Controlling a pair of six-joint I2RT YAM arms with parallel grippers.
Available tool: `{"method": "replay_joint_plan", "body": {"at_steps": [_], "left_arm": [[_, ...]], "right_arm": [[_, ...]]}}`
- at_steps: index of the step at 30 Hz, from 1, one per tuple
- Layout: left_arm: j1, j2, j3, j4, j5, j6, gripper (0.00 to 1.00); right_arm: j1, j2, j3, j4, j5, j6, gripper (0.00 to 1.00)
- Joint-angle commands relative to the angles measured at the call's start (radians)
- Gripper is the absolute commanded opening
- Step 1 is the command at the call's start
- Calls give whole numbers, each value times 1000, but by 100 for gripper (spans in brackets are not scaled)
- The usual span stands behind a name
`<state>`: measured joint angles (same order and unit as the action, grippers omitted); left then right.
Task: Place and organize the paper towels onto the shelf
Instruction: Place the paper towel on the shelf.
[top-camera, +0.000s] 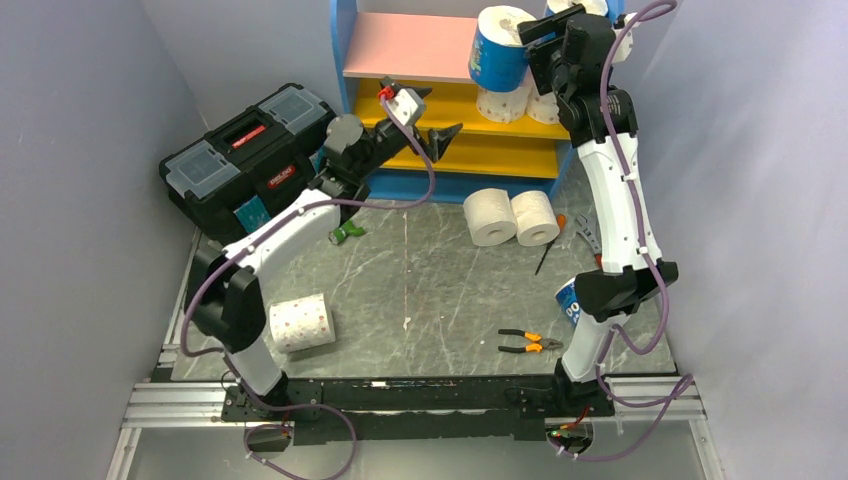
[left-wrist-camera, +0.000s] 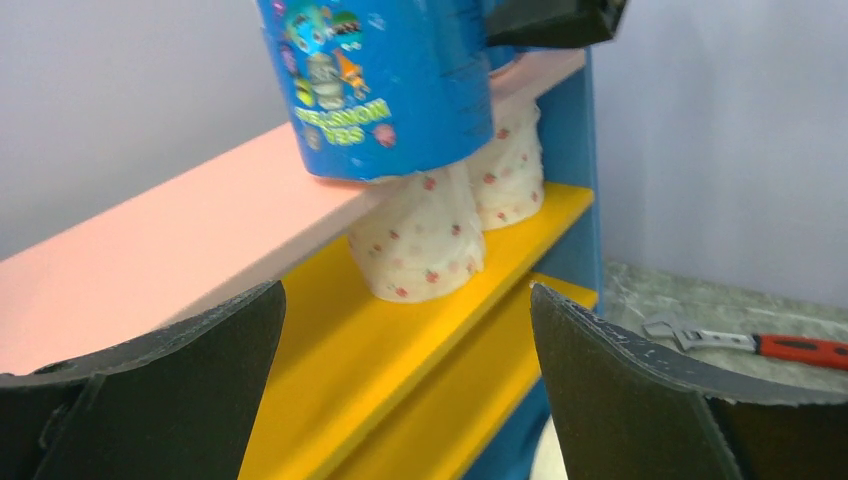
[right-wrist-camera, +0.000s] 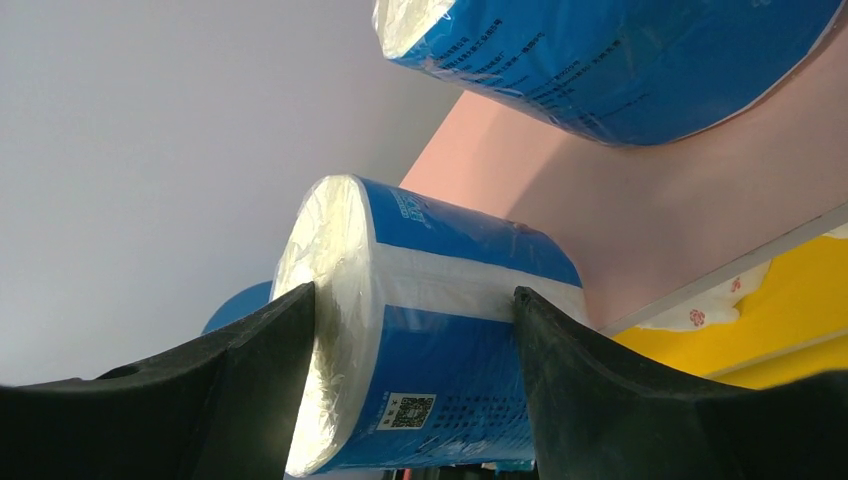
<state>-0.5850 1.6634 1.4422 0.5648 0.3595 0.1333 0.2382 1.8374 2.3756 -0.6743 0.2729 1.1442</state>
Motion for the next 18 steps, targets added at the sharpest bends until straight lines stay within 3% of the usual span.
{"method": "replay_joint_plan", "body": {"at_steps": [1,10,18], "left_arm": [[42,83,144,125,68,-76,99],[46,245,333,234,127,-164,99],[51,338,413,312,155,-217,99]], "right_arm": [[-27,15,-21,-24,-63,-13,72],[-34,44,-3,-28,-101,-11,72],[-34,58,-10,-38,-133,-14,72]]}}
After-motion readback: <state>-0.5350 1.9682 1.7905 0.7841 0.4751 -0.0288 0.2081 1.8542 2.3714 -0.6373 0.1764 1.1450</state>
